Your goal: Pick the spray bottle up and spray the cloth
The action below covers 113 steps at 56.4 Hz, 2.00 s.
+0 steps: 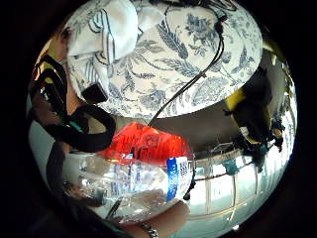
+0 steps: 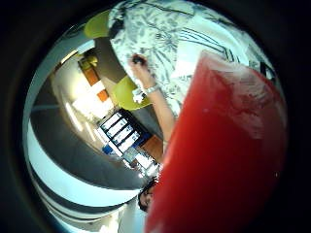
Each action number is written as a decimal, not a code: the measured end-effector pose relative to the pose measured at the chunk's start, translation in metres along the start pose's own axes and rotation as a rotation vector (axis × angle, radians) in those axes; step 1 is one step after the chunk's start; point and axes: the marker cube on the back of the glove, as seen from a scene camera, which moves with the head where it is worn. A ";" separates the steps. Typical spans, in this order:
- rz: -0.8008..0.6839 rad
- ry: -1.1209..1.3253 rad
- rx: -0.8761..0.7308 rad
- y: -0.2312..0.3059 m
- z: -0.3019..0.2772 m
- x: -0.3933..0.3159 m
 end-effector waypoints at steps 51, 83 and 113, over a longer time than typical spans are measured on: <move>-0.093 -0.010 0.058 -0.035 -0.006 -0.049; -1.003 -0.532 0.582 -0.113 -0.022 -0.250; -1.037 -0.487 0.777 -0.185 0.008 -0.292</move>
